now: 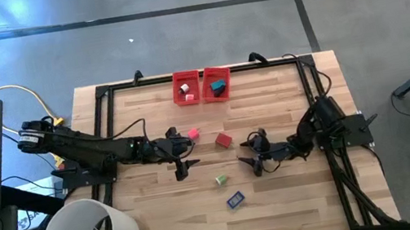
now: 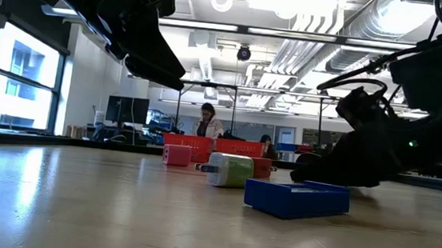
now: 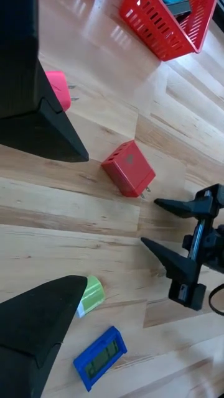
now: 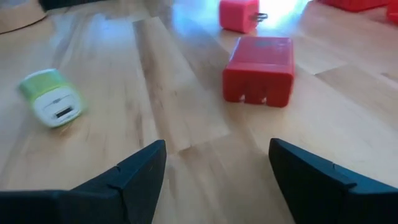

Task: Pick & Place Office items
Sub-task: Put the red charger adapter into the left red basket

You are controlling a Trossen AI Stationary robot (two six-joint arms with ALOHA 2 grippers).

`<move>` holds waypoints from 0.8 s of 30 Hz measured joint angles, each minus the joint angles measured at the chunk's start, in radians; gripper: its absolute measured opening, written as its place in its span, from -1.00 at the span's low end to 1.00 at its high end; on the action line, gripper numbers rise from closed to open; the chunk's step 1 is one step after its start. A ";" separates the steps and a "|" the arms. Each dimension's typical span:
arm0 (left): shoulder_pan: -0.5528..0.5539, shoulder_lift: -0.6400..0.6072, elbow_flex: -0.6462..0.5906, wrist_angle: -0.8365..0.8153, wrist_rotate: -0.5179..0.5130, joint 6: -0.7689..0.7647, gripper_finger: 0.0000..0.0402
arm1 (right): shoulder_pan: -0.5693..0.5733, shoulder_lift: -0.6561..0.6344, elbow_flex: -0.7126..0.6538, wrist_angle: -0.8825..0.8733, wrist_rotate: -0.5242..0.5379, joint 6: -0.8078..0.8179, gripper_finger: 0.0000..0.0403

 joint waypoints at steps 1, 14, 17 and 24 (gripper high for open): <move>0.000 0.000 0.000 0.000 0.000 0.000 0.51 | -0.001 0.004 0.002 -0.003 0.015 0.005 0.37; 0.000 0.000 0.000 -0.001 0.000 0.001 0.51 | -0.009 0.091 0.118 -0.026 0.122 -0.029 0.37; 0.000 0.000 0.000 -0.004 0.000 0.001 0.51 | -0.015 0.091 0.131 -0.041 0.115 -0.032 0.37; 0.000 0.000 0.000 -0.003 -0.001 0.004 0.51 | -0.049 0.090 0.148 -0.079 0.112 -0.023 0.37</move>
